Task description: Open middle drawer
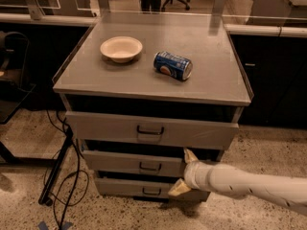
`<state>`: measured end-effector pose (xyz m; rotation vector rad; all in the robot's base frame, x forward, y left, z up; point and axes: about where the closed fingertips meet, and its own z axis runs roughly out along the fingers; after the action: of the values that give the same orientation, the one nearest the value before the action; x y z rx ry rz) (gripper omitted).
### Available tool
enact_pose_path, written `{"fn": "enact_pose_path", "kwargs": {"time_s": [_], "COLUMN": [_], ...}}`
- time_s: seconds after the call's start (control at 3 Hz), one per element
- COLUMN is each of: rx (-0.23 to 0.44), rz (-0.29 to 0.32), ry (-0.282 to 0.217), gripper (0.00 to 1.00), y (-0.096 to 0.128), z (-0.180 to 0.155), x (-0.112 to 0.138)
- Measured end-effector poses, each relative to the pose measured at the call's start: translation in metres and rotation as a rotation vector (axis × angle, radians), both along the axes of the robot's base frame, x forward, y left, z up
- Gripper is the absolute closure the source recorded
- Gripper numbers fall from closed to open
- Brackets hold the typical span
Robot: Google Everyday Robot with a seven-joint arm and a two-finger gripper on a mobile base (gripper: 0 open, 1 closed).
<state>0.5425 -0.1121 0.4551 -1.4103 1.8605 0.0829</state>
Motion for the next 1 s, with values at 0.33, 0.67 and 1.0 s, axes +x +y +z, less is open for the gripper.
{"fn": "enact_pose_path", "kwargs": {"time_s": [0.33, 0.67, 1.0], "rx": [-0.004, -0.004, -0.018], "rz": [0.003, 0.005, 0.047], "ry": [-0.021, -0.019, 0.012], "gripper": [0.00, 0.00, 0.00], "y": [0.007, 0.008, -0.007], "z": [-0.009, -0.008, -0.003], "x": [0.069, 0.068, 0.021]}}
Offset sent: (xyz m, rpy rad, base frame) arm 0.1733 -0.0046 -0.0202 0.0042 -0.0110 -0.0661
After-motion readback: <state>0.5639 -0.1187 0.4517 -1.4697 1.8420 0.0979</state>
